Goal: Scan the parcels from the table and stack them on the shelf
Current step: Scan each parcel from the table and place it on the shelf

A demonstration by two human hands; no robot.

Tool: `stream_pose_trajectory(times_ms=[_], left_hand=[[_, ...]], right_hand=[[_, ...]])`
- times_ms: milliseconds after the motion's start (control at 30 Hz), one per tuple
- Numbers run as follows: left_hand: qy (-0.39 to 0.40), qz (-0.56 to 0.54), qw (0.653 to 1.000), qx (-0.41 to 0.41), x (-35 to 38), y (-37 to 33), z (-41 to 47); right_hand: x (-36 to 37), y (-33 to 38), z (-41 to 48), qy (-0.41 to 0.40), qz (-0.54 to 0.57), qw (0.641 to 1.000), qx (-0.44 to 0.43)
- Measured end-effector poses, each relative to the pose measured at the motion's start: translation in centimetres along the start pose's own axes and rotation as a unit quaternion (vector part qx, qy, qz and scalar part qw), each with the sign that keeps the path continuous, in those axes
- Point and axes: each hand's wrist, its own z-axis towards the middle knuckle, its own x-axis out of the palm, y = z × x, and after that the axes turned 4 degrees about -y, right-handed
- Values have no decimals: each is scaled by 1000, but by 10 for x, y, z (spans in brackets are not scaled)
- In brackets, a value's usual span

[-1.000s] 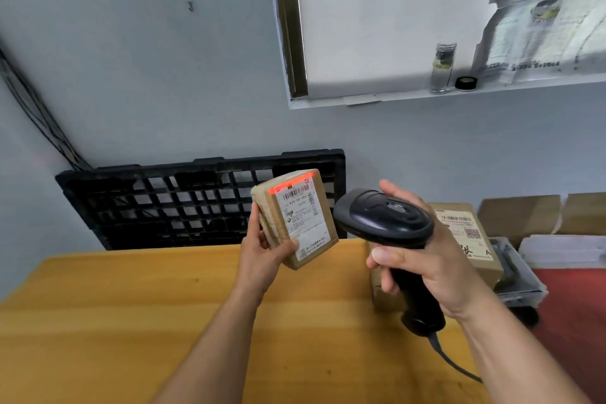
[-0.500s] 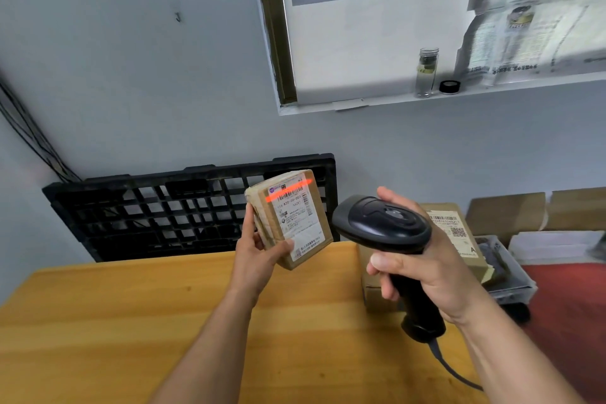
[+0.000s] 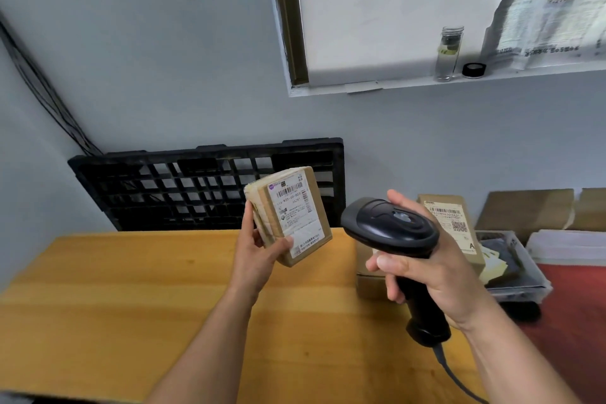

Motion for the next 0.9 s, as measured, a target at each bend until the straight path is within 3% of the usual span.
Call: stream_pose_trajectory(times_ms=[233, 500, 900], left_hand=[[-60, 4, 997, -41, -3, 20, -44], [-63, -1, 997, -48, -22, 29, -84], [-119, -47, 992, -7, -165, 33, -199]], right_hand=[[-13, -24, -15, 48, 6, 998, 50], [5, -27, -50, 46, -34, 997, 51], [139, -8, -143, 127, -54, 990, 19]])
